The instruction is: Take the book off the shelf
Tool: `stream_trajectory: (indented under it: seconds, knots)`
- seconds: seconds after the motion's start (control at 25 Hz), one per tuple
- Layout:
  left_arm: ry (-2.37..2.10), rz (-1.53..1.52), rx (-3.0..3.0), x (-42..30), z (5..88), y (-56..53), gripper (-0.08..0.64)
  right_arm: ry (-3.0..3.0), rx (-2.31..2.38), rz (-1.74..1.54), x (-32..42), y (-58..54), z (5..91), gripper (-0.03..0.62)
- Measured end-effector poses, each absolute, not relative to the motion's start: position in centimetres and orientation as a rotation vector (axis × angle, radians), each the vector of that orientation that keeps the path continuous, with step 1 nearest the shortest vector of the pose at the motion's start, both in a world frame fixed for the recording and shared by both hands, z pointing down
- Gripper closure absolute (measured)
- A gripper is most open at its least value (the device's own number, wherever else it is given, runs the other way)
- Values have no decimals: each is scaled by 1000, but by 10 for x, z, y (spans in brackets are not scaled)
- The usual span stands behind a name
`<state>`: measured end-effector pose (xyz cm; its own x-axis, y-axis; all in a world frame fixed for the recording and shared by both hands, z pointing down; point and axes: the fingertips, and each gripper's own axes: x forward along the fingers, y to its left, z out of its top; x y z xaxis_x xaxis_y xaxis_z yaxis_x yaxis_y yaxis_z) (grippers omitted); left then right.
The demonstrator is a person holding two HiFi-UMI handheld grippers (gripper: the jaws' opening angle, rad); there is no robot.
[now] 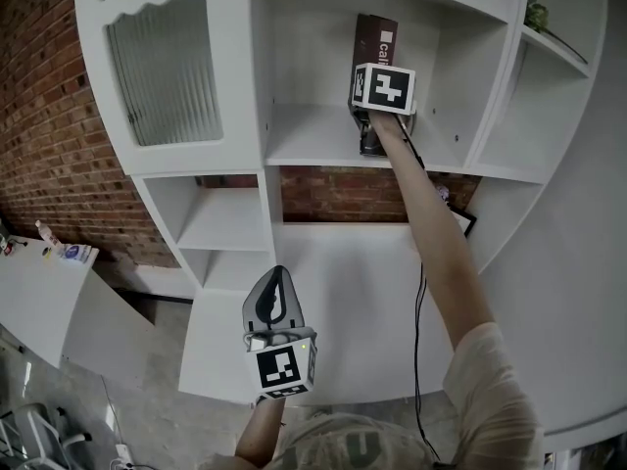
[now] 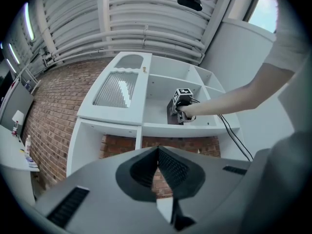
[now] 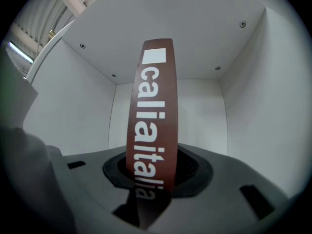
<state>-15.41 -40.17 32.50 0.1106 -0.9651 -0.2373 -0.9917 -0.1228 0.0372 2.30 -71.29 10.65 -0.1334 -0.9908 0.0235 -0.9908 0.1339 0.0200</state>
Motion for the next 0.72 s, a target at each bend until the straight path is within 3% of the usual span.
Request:
stream_trajectory:
  seconds: [0.28,0.72]
  knots:
    - [1949,313,-2246,-145,314,-396,548,-2401,1987,13,24,-681,106,442]
    - [1807,322,-2337,-105,296,-395,548,-2661,1831,-209,42,-545,100,442]
